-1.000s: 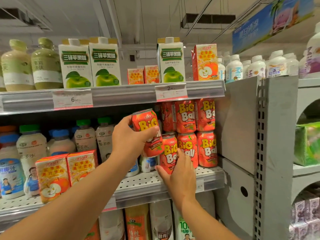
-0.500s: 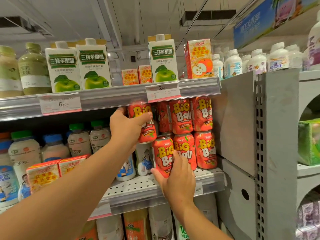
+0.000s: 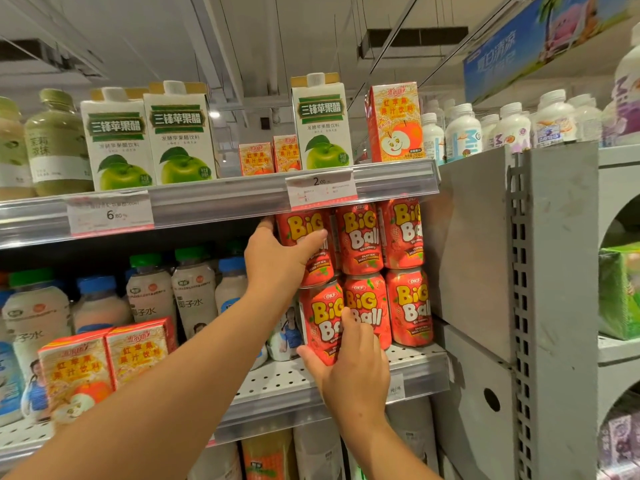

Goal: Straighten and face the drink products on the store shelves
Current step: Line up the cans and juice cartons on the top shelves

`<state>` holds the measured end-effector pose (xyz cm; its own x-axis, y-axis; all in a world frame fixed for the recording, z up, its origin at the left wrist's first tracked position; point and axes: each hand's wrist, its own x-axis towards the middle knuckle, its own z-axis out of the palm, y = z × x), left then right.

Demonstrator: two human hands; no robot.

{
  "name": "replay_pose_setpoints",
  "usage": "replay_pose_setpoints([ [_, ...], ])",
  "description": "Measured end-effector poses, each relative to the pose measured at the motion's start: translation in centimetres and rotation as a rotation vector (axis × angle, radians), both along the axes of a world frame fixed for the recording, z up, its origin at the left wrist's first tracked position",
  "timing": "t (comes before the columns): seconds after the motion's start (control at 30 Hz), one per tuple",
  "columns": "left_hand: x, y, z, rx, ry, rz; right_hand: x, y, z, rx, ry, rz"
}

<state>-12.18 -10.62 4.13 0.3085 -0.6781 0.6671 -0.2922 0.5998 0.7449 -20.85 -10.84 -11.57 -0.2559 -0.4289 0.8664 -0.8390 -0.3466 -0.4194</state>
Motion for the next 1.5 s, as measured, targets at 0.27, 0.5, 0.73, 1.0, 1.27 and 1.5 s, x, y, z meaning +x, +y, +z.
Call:
replay_pose_setpoints([
  [0.27,-0.5,-0.4,-0.8,0.038,-0.110,-0.031,0.0,-0.1,0.0,0.017,-0.002,0.007],
  [0.5,0.1,-0.2,-1.9,0.066,-0.198,-0.043,0.1,-0.3,-0.1,0.001,-0.014,0.000],
  [0.73,-0.5,-0.3,-2.2,0.054,-0.205,0.001,0.2,-0.2,0.0,0.011,-0.024,0.002],
  [1.0,-0.2,1.5,-3.1,0.012,-0.425,0.143,0.3,-0.2,0.1,0.018,-0.023,0.008],
  [1.27,4.5,7.1,-0.6,-0.562,-1.166,0.503,-0.1,0.2,0.2,0.192,-0.071,0.128],
  [1.5,11.4,6.6,1.5,-0.277,-1.413,0.794,-0.6,1.7,-0.2,0.327,-0.085,0.215],
])
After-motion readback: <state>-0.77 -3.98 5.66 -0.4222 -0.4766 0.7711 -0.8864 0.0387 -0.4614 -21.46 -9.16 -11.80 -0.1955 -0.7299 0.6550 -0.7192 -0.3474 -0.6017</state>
